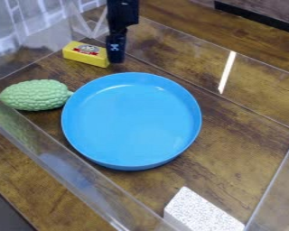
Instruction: Put the white object in the blue tray
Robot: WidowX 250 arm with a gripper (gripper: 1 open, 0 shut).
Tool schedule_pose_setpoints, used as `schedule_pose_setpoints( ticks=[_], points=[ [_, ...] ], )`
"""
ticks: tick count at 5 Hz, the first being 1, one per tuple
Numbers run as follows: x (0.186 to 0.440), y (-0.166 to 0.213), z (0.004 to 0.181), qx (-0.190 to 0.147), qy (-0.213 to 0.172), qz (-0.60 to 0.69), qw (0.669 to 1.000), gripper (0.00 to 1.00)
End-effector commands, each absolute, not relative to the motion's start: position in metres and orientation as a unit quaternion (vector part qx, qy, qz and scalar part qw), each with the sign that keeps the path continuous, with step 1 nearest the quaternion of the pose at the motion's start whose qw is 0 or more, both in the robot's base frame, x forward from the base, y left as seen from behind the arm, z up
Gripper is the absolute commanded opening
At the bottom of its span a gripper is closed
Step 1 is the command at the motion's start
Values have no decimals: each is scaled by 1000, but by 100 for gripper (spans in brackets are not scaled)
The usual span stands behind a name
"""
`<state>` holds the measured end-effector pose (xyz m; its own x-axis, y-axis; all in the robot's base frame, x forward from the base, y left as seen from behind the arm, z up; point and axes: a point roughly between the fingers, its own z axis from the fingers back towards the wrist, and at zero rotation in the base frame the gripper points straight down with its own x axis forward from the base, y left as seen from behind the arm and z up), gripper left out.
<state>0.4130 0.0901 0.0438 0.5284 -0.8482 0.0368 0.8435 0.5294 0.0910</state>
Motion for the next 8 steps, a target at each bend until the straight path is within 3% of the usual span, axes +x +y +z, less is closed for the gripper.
schedule_pose_setpoints(
  ticks=[1,4,8],
  points=[
    [420,104,79,55,-74,-493,865,100],
    [407,83,55,46,-67,-511,855,100],
    [391,41,58,39,-56,-541,839,100]
  ],
)
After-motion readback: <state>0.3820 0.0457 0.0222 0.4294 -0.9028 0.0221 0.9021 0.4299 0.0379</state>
